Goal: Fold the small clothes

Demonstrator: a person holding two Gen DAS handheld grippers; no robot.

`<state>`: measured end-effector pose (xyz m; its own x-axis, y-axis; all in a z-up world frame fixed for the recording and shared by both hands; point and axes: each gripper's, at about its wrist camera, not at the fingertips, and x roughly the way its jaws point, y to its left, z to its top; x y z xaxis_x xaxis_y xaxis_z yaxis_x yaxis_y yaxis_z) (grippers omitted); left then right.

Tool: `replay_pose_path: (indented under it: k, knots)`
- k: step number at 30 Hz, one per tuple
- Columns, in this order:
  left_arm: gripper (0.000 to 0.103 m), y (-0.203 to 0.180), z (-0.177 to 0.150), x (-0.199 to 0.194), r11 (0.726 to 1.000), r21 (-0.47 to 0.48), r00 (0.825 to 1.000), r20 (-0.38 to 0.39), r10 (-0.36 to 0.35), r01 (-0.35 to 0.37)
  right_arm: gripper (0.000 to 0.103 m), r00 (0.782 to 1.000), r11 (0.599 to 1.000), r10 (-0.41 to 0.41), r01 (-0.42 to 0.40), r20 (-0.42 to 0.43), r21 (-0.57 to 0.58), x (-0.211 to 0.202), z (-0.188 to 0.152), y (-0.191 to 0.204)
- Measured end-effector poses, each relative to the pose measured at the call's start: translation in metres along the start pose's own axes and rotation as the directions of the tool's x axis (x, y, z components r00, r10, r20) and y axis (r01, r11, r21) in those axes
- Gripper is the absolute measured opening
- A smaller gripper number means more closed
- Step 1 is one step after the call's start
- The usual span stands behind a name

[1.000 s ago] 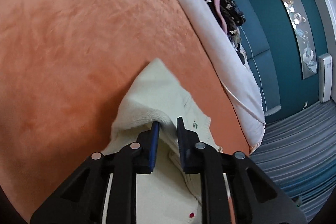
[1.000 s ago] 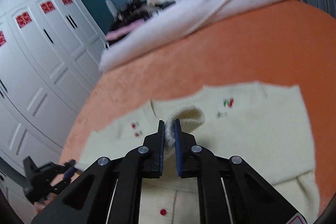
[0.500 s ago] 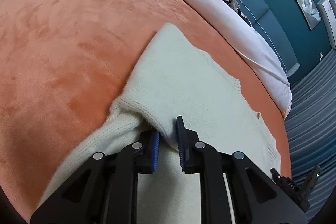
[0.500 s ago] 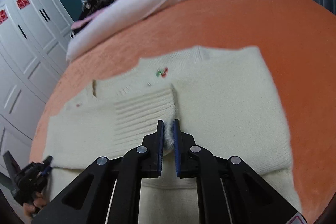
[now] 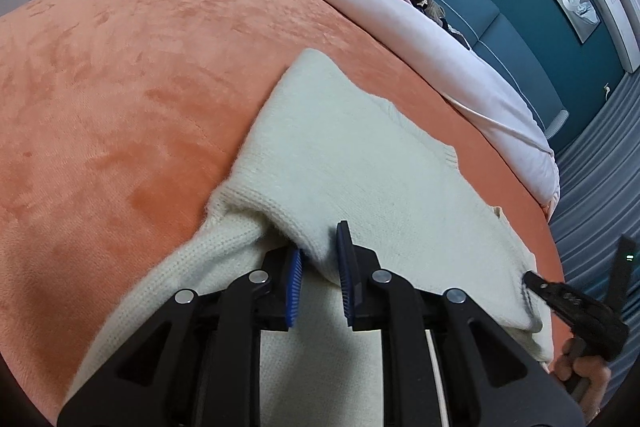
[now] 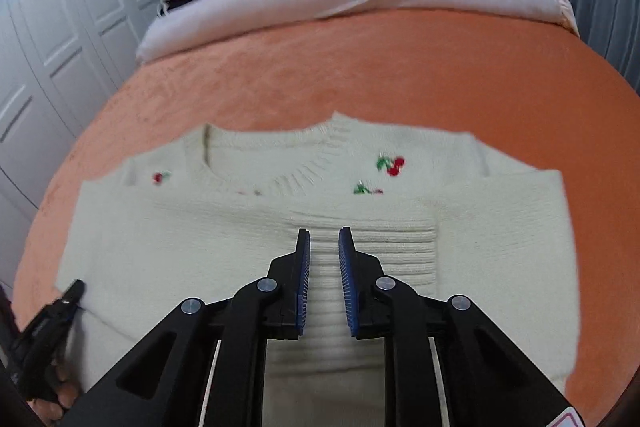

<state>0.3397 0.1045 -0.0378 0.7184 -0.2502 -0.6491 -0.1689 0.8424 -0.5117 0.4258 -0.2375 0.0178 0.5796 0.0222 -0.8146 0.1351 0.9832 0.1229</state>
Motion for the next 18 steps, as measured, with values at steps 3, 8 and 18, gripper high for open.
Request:
replay_pose_path:
  k: [3,8,18]
  knots:
    - [0.017,-0.002,-0.001,0.001,1.000,0.015,1.000,0.003,0.009,-0.009,0.005,0.999,0.996,0.048,-0.048,-0.001,0.069,0.018,0.000,-0.018]
    - [0.018,0.002,0.001,-0.001,1.000,-0.012,1.000,-0.003,-0.024,0.024,0.016,0.992,0.983,0.103,-0.112,0.069,0.144,-0.052,-0.016,-0.034]
    - [0.089,0.044,-0.038,-0.142,0.995,0.070,0.995,-0.065,0.080,-0.076,0.068,0.997,0.986,-0.047,0.057,-0.063,0.159,-0.197,-0.213,-0.136]
